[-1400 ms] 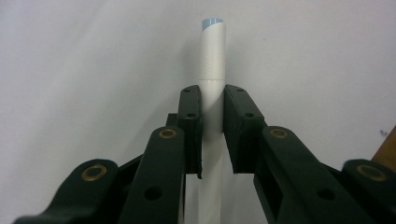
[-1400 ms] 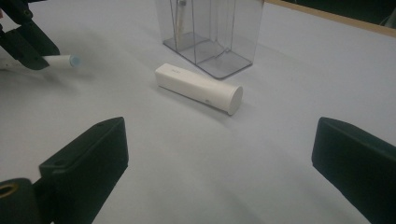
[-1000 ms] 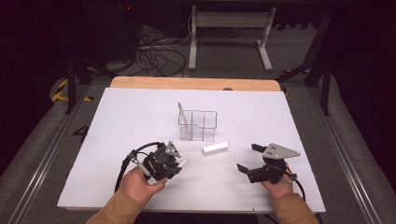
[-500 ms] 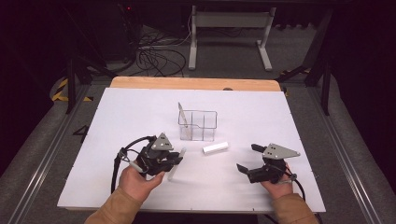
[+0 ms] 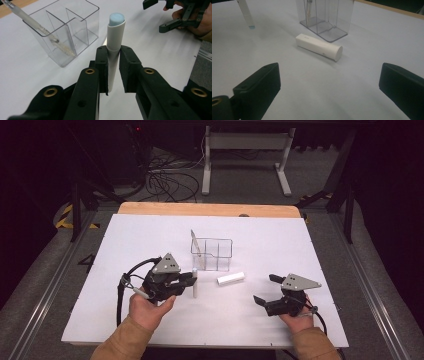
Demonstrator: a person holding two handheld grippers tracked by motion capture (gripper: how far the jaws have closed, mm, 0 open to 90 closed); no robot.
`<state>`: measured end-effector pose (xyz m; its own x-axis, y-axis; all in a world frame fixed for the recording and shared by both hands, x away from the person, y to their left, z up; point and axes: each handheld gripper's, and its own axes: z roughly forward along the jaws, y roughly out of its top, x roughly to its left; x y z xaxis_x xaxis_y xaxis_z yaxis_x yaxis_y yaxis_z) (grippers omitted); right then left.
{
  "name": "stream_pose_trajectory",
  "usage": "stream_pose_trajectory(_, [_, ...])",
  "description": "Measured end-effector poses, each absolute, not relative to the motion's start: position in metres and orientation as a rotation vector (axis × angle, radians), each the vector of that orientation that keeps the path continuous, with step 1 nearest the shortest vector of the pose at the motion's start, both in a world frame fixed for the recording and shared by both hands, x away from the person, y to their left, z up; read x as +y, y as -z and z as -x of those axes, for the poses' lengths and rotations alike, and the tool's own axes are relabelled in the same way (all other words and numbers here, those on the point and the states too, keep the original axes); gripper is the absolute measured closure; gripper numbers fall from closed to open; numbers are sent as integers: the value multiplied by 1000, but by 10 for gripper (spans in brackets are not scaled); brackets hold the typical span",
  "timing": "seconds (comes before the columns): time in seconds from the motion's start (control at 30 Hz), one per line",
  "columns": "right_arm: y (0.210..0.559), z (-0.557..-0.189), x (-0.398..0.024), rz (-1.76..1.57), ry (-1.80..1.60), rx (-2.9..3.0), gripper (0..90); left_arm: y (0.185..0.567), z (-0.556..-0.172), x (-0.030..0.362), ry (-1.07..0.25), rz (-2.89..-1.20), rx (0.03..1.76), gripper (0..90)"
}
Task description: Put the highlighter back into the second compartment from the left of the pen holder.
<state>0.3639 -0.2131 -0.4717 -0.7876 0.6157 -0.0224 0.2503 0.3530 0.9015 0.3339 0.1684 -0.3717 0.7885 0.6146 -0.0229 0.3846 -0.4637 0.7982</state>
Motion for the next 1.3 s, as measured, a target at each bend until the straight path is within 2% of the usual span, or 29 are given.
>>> stream_pose_trajectory(0.77, [472, -364, -213, -758, -1412, 2267, 42, 335, -358, 158, -343, -2058, 716, 778])
stream_pose_trajectory(1.3, [472, -364, -212, -752, -1413, 2273, 42, 309, -379, 150, -394, -2031, 705, 777])
